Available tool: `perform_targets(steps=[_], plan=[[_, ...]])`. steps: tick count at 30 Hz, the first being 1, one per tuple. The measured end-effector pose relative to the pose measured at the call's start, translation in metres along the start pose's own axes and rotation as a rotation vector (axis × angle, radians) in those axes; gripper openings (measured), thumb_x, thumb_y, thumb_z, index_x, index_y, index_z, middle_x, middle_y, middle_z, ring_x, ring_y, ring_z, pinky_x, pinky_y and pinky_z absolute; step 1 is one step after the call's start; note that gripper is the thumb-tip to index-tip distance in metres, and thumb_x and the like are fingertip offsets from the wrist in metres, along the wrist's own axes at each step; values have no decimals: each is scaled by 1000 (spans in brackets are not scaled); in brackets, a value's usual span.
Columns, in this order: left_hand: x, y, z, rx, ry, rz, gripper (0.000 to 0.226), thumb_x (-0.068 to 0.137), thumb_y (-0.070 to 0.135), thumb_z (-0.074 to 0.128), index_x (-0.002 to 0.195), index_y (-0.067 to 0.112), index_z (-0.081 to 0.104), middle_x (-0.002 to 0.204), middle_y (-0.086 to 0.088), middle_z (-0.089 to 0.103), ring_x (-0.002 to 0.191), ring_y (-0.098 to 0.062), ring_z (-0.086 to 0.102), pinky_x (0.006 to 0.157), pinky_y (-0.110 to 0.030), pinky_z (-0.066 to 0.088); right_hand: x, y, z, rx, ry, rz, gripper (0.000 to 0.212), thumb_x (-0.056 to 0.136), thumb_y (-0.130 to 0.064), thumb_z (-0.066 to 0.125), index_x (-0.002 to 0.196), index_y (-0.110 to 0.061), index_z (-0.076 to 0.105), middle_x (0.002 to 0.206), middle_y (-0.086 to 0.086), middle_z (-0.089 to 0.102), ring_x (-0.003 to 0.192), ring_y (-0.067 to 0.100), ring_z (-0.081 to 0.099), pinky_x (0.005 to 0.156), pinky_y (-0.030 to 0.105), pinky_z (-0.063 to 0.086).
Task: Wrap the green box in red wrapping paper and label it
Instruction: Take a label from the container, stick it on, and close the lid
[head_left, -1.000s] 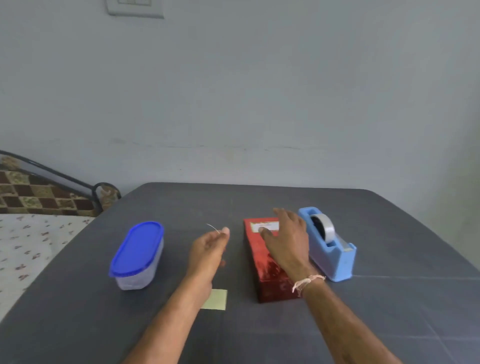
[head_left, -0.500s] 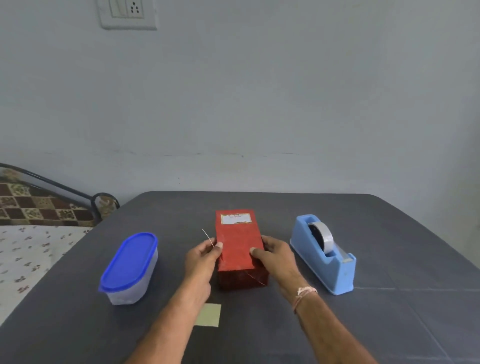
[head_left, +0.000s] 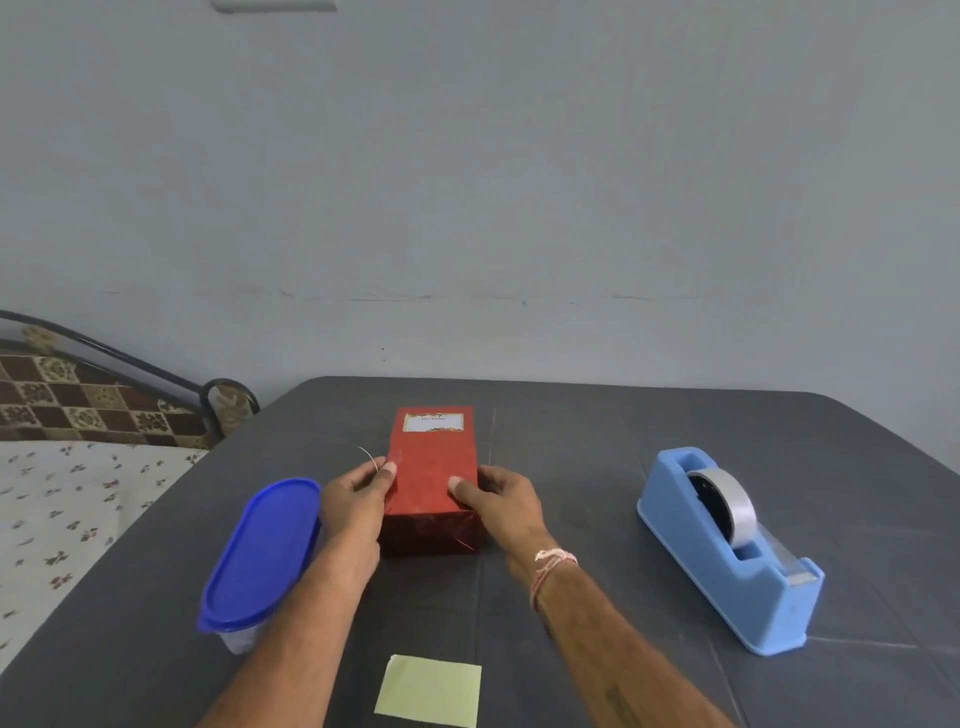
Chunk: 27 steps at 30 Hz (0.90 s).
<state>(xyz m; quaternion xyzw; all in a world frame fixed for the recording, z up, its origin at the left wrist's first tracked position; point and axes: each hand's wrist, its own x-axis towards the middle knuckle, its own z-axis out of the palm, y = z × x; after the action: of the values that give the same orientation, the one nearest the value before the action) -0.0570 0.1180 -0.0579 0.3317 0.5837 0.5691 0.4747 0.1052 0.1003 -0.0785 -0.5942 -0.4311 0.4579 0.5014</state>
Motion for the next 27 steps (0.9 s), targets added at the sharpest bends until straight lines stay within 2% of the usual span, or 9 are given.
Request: perform_targets(steps=[4, 6, 9, 14, 18, 20, 22, 24, 27], plan=[[-15, 5, 2, 128, 96, 132, 48, 94, 26, 74, 138, 11, 61, 135, -8, 65, 116, -22, 64, 95, -35, 53, -19, -9, -19, -62, 15, -26, 81, 71, -56, 85, 137, -15, 61, 134, -2, 65, 120, 15, 65, 104, 42, 54], [-31, 7, 10, 242, 148, 287, 51, 91, 37, 76, 136, 19, 61, 138, -6, 61, 124, -23, 59, 102, -43, 52, -37, -24, -41, -122, 18, -86, 82, 71, -61, 81, 138, -20, 60, 137, -1, 62, 123, 14, 61, 105, 42, 54], [-67, 8, 40, 193, 60, 401, 37, 89, 40, 78, 121, 25, 65, 122, 1, 66, 109, -16, 64, 96, -39, 53, -69, -49, -86, -188, 60, -206, 61, 83, -49, 81, 135, -23, 62, 133, -5, 65, 119, 8, 62, 105, 32, 53], [-148, -7, 115, -42, -331, 77, 22, 95, 27, 73, 109, 11, 68, 96, 1, 65, 79, -10, 59, 68, -30, 49, -120, -51, -181, -412, 508, -443, 65, 82, -38, 83, 141, -25, 57, 136, -13, 54, 129, 5, 45, 104, 17, 31], [-190, -29, 161, -94, -520, -225, 11, 98, 31, 69, 98, 20, 65, 98, 2, 64, 85, -12, 58, 84, -35, 51, -146, -19, -238, -243, 521, -163, 86, 83, -49, 81, 155, -23, 41, 155, -6, 43, 139, 14, 43, 108, 27, 33], [-203, -43, 178, -101, -571, -274, 9, 101, 29, 65, 100, 21, 67, 103, 3, 69, 94, -12, 63, 87, -33, 51, -149, 1, -252, -14, 418, -79, 85, 78, -70, 74, 142, -17, 58, 145, 0, 59, 129, 17, 56, 107, 34, 43], [-213, -57, 189, -106, -608, -287, 12, 102, 25, 63, 108, 17, 70, 103, 1, 74, 96, -12, 67, 81, -29, 53, -146, 18, -260, 150, 352, -27, 84, 78, -81, 61, 114, -7, 73, 114, 14, 75, 112, 27, 68, 98, 41, 50], [-219, -71, 197, -83, -625, -254, 14, 102, 19, 62, 112, 15, 71, 105, -1, 77, 97, -14, 71, 81, -28, 55, -142, 22, -266, 208, 324, 32, 65, 98, -62, 49, 108, -3, 75, 106, 17, 77, 104, 32, 70, 96, 43, 53], [-223, -85, 200, -19, -617, -155, 17, 101, 15, 64, 116, 16, 72, 111, -2, 78, 106, -20, 73, 92, -36, 58, -135, 21, -272, 167, 270, 75, 45, 109, -40, 41, 109, -12, 77, 105, 10, 79, 93, 19, 72, 88, 34, 54]])
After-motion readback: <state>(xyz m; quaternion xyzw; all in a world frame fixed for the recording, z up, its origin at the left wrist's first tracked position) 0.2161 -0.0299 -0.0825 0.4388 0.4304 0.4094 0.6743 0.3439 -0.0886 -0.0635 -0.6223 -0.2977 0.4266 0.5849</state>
